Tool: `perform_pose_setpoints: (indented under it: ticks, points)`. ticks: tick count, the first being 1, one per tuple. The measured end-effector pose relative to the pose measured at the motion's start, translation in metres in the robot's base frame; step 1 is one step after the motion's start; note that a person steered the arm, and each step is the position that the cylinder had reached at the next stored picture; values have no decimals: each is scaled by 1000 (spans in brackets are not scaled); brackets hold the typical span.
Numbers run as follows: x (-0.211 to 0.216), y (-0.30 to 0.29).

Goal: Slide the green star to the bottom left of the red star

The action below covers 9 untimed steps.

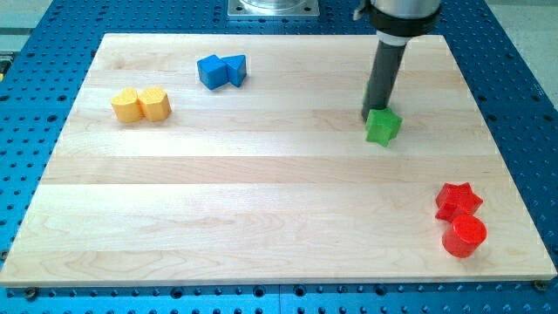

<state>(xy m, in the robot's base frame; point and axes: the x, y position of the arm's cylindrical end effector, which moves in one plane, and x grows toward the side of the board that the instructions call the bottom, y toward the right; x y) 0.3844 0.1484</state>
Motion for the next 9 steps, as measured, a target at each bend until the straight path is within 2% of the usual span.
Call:
perform_pose_setpoints:
  ticks: [1,3,4,5,7,9]
  points:
    - [19,-9]
    - [100,-22]
    - [62,-36]
    - [57,-2]
    - [107,6]
    - [121,0]
